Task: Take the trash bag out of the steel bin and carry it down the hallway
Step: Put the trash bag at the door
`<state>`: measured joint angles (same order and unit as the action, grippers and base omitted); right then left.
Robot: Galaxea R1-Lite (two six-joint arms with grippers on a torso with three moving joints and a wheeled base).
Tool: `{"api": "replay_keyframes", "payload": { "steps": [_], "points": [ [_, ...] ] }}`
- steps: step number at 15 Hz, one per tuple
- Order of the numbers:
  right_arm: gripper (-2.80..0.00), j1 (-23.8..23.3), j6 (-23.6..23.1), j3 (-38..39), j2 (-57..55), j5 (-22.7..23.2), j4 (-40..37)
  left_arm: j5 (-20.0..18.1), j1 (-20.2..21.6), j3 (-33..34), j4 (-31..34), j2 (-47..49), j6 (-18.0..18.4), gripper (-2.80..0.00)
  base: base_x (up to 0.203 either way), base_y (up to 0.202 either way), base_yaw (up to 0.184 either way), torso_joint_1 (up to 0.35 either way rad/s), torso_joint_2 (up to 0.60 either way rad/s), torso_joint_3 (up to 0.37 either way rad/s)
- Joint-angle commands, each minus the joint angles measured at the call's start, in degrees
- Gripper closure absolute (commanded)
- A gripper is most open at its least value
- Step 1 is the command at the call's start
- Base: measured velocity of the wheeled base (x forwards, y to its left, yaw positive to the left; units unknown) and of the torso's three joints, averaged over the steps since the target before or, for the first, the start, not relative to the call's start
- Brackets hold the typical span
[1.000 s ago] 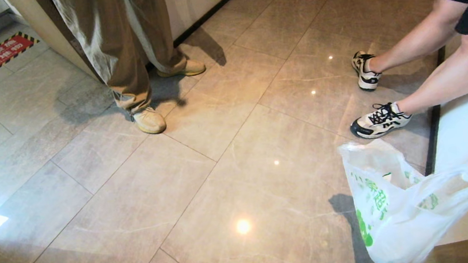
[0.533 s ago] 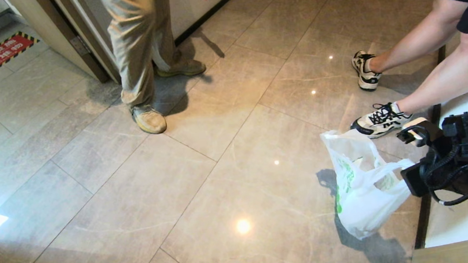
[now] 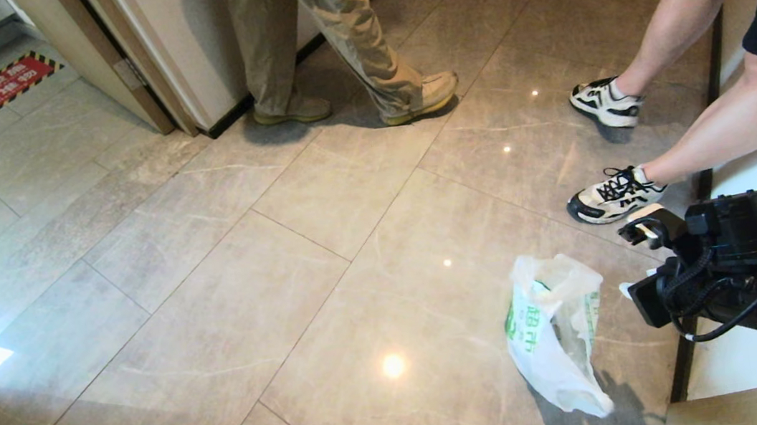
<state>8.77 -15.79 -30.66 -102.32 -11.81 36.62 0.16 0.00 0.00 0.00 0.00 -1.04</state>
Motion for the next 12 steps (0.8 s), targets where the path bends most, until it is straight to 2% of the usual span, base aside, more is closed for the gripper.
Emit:
{"api": "replay_keyframes", "payload": {
  "steps": [1, 4, 7, 11, 12],
  "points": [
    [-2.8, 0.4, -0.1, 0.0, 1.3, 0.0, -0.4, 0.0, 0.0, 0.0, 0.0, 0.0, 0.0, 0.0, 0.0, 0.0, 0.0, 0.0, 0.0, 0.0],
    [-2.8, 0.8, 0.2, -0.2, 6.0, 0.3, -3.6, 0.0, 0.0, 0.0, 0.0, 0.0, 0.0, 0.0, 0.0, 0.0, 0.0, 0.0, 0.0, 0.0],
    [-2.8, 0.6, 2.2, -0.4, 17.1, 0.4, -13.0, 0.0, 0.0, 0.1, 0.0, 0.0, 0.0, 0.0, 0.0, 0.0, 0.0, 0.0, 0.0, 0.0],
    [-2.8, 0.5, 10.8, 0.6, 31.0, 0.4, -31.7, 0.0, 0.0, 0.1, 0.0, 0.0, 0.0, 0.0, 0.0, 0.0, 0.0, 0.0, 0.0, 0.0],
    [-2.8, 0.8, 13.3, 1.0, 33.3, 0.5, -33.5, 0.0, 0.0, 0.0, 0.0, 0.0, 0.0, 0.0, 0.0, 0.0, 0.0, 0.0, 0.0, 0.0]
  ]
}}
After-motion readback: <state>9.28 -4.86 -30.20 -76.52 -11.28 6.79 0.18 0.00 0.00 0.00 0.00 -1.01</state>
